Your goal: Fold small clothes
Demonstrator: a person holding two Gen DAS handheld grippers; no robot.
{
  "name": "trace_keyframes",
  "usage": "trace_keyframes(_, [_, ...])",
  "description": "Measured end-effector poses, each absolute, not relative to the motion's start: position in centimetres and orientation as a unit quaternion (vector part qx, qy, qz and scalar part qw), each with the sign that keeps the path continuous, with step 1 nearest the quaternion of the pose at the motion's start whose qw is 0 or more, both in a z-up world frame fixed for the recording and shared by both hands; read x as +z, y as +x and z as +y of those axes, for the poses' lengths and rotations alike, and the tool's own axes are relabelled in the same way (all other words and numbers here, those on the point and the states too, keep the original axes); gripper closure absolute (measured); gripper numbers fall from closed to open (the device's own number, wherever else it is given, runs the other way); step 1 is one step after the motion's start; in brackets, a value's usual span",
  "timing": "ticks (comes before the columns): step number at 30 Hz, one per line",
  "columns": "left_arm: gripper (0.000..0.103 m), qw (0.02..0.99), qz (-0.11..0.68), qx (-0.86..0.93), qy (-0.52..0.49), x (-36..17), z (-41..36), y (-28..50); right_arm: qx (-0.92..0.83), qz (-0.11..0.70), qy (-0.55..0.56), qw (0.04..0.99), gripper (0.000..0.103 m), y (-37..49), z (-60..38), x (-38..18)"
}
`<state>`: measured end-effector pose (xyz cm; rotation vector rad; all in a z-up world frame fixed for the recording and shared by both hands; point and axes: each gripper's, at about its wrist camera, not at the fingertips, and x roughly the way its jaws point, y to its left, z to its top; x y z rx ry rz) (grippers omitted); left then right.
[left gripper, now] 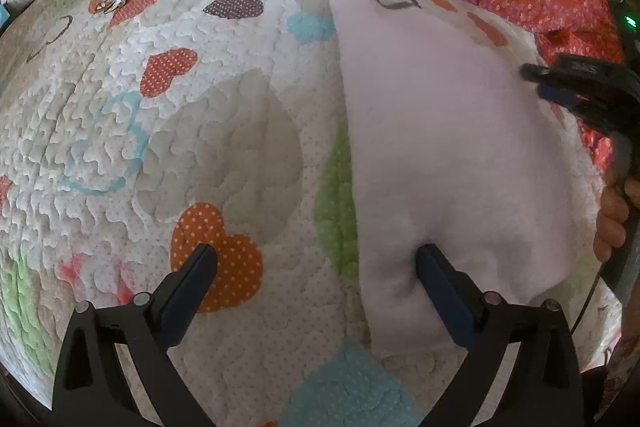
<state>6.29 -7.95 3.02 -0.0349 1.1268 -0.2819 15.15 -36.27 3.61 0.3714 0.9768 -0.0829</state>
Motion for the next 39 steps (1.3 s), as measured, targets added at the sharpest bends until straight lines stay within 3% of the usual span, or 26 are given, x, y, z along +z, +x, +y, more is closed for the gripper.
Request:
trace_keyframes(7, [0.003, 0.878, 0.462, -0.108, -0.064, 7.6, -4.3, 5.3, 0.067, 0.408, 0.163, 0.896, 0.064, 11.4, -32.1, 7.9])
trace_keyframes(20, [0.004, 0.892, 0.437, -0.062, -0.096, 9.1, 1.2, 4.4, 0.144, 0.466, -0.052, 0.872, 0.066, 2.3, -19.0, 3.1])
trace_keyframes(26, [0.003, 0.913, 0.396, -0.035, -0.090, 10.6, 1.9, 3.4, 0.181, 0.518, 0.027, 0.836, 0.066, -0.5, -22.6, 2.8])
trace_keyframes(28, [0.003, 0.927, 0.368, -0.015, -0.077, 11.5, 1.8, 2.8, 0.183, 0.503, 0.058, 0.843, 0.065, -1.0, -24.1, 4.3])
trace_keyframes(32, [0.003, 0.959, 0.276, 0.054, -0.029, 13.7, 1.1, 0.5, 0.142, 0.443, 0.077, 0.882, 0.050, -0.9, -27.6, 7.7])
trace_keyframes(39, [0.000, 0.985, 0.125, 0.117, -0.012, 17.9, -0.1, -3.6, 0.099, 0.421, 0.132, 0.892, 0.048, -0.1, -31.7, 8.8])
